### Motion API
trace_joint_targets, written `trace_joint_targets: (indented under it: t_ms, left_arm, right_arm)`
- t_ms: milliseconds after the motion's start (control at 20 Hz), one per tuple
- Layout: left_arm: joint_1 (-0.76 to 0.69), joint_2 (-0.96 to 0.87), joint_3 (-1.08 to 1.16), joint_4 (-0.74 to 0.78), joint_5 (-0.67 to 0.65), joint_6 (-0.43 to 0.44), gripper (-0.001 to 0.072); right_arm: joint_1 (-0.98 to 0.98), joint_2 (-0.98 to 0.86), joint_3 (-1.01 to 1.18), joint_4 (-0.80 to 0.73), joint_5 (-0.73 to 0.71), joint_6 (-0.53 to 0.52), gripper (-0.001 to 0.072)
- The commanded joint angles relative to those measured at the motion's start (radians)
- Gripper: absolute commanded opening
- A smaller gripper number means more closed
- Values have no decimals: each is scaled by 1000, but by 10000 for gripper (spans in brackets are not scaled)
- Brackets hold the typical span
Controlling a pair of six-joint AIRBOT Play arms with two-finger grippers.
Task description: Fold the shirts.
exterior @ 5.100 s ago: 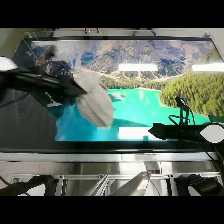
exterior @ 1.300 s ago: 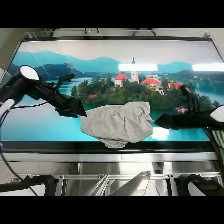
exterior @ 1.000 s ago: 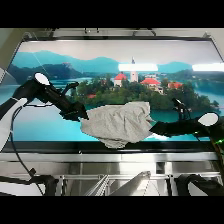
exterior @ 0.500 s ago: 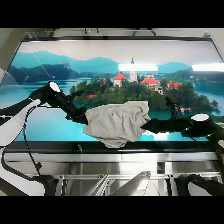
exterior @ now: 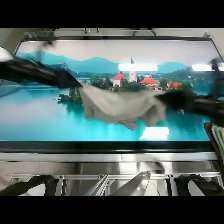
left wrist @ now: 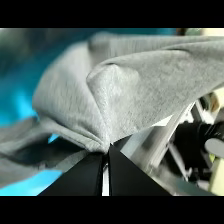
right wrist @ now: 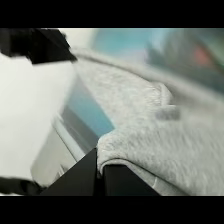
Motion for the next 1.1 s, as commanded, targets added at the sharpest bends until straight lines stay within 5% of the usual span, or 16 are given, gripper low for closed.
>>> trace_joint_targets:
  t_ms: [0,200,450,600,800,1050]
  left_arm:
    - [57,334,132,-91,49,10,24]
    - [156,623,227,132,135,-27,28]
    - [188,648,122,196,156,-23,28]
    - [188,505,3,163,156,-3,29]
    - [175,185,-122,61,163,127,29]
    - [91,-309,-40,43,164,168,30]
  right_arm:
    - [-98,247,172,290,48,-31,15]
    - [-175,420,296,298,-90,7,16]
    - [-179,417,292,77,-120,154,16]
    - [-179,316,252,-18,-120,154,15]
    - [-153,56,116,-47,-150,100,16]
    - [49,-420,37,-19,-359,-88,16]
